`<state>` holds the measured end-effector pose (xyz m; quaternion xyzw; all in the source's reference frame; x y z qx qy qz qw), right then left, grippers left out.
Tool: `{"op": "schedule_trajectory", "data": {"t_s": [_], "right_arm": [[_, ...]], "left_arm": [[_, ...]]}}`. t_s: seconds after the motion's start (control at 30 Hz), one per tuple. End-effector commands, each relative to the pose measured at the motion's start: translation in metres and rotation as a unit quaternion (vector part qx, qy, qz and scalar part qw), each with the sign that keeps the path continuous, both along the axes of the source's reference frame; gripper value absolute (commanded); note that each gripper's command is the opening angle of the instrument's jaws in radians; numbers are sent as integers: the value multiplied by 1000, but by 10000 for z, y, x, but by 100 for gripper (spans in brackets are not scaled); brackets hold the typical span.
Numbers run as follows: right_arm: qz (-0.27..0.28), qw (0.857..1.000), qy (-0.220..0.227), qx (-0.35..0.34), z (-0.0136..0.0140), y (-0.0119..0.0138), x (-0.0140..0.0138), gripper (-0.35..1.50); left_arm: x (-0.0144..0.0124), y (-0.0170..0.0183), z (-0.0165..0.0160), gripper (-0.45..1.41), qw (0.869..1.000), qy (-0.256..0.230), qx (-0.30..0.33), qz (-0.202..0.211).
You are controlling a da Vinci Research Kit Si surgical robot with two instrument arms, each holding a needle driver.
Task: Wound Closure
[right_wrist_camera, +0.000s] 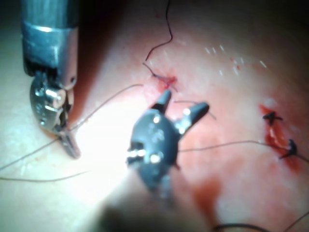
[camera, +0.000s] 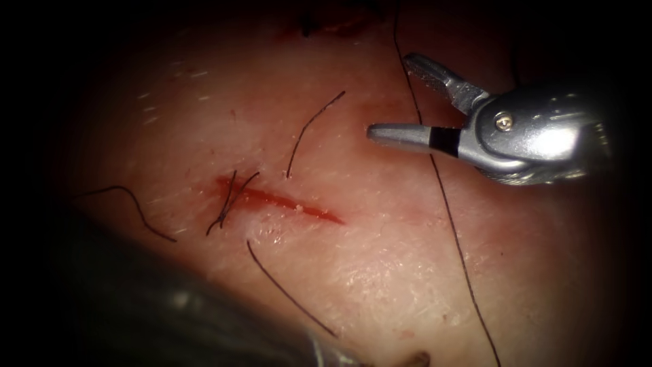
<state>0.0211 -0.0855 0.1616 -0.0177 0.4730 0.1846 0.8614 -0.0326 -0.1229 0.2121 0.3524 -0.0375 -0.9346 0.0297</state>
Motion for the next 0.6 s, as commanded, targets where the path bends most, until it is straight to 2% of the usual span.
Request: {"op": "schedule_trajectory", "data": {"t_s": [0.03, 0.17, 0.2, 0.33, 0.37, 0.4, 0.53, 0.6], "right_arm": [[-1, 1000, 1, 2, 0, -12, 7, 131], [-1, 1000, 1, 2, -1, -14, 8, 131], [-1, 1000, 1, 2, -2, -15, 11, 131], [-4, 1000, 5, 4, -4, -18, 17, 130], [-7, 1000, 11, 8, -4, -21, 22, 128], [-7, 1000, 11, 8, -4, -21, 22, 128], [-14, 1000, 20, 12, -2, -26, 30, 125], [-19, 999, 26, 10, 5, -28, 34, 121]], "left_arm": [[-3, -14, -14, -45, 999, -35, 12, -16], [10, -3, -32, -45, 997, -71, 19, -37], [22, 8, -46, -45, 995, -91, 22, -44], [38, 23, -60, -45, 992, -112, 28, -57], [51, 32, -65, -45, 990, -126, 33, -63], [51, 32, -65, -45, 990, -126, 33, -63], [80, 42, -67, -45, 983, -159, 41, -77], [102, 43, -66, -45, 975, -205, 60, -69]]}}
